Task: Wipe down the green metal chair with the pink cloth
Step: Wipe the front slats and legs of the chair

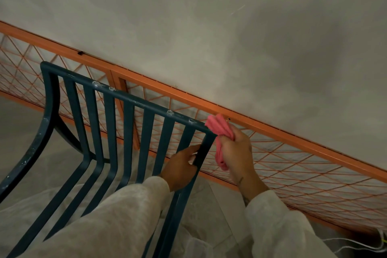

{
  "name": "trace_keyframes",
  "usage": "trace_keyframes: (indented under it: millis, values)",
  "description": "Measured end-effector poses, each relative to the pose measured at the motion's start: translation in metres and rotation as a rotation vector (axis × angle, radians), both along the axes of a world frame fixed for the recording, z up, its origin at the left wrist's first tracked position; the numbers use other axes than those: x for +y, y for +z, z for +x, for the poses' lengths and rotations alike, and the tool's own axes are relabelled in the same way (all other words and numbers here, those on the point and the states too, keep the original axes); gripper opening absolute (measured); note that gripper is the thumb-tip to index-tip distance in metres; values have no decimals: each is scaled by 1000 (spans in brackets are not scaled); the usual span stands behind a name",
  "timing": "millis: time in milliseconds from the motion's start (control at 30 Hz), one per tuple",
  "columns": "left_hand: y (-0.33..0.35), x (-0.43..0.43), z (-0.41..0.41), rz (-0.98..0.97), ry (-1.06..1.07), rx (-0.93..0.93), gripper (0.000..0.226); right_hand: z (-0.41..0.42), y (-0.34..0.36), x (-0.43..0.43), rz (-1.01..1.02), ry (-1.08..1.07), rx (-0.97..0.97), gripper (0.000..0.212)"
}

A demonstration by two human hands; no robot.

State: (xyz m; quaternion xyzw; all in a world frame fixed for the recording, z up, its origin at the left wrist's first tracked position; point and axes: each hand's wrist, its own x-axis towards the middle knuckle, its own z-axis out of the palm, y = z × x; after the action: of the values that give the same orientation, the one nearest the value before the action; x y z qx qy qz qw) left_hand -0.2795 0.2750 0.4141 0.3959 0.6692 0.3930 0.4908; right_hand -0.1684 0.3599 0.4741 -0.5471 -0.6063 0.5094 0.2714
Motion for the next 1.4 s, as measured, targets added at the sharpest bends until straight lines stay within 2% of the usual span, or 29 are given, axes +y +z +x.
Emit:
trace_keyframes:
  millis: [100, 167, 200, 233, 333, 367, 433, 500, 567, 633, 667, 733, 767, 867, 933, 1000, 1067, 1200, 1400]
  values:
    - [-1, 1, -2, -32, 30, 29, 47, -1, -5, -2, 585, 262, -417, 49]
    - [-4, -3, -5, -58, 75, 67, 43, 5, -17, -2, 890, 397, -483, 62]
    - [-6, -4, -9, -52, 107, 95, 40, 11, -21, 0, 963, 447, -472, 68]
    - [-7, -5, -12, -31, 144, 128, 37, 16, -22, 0, 975, 475, -459, 70]
    - [-4, -7, -22, 35, 234, 203, 39, 26, -24, 1, 1105, 488, -507, 59]
    - [-2, -6, -26, 48, 232, 229, 42, 23, -25, 4, 1083, 466, -507, 55]
    - [2, -4, -29, 60, 185, 251, 48, 10, -21, 10, 904, 356, -465, 45]
    - [6, -3, -28, 43, 155, 202, 53, -2, -21, 11, 804, 288, -454, 43]
    - [6, -3, -30, 31, 167, 136, 58, -2, -29, 3, 962, 363, -498, 48]
    - [4, -4, -33, 31, 168, 88, 60, 9, -41, -12, 1068, 409, -460, 51]
    - [3, -4, -36, 31, 162, 71, 61, 16, -47, -19, 1037, 372, -409, 55]
    - [3, -6, -41, 18, 136, 57, 67, 23, -58, -43, 715, 293, -312, 59]
    - [3, -5, -43, 13, 122, 61, 70, 20, -60, -56, 500, 236, -288, 54]
    - [2, -5, -47, 0, 73, 68, 76, -4, -56, -77, -107, -43, -160, 18]
    - [4, -4, -48, -4, 45, 57, 78, -21, -53, -75, -288, -205, -56, 13]
    - [6, -3, -51, -11, 24, 37, 78, -41, -48, -72, -356, -320, 81, 12]
    - [7, -2, -55, -11, 9, 2, 74, -63, -42, -67, -320, -419, 158, 12]
    - [7, 3, -64, -46, 6, -65, 70, -87, -36, -62, -161, -426, 107, 13]
    - [-2, 5, -71, -91, -33, -83, 79, -73, -44, -63, -296, -313, -30, 12]
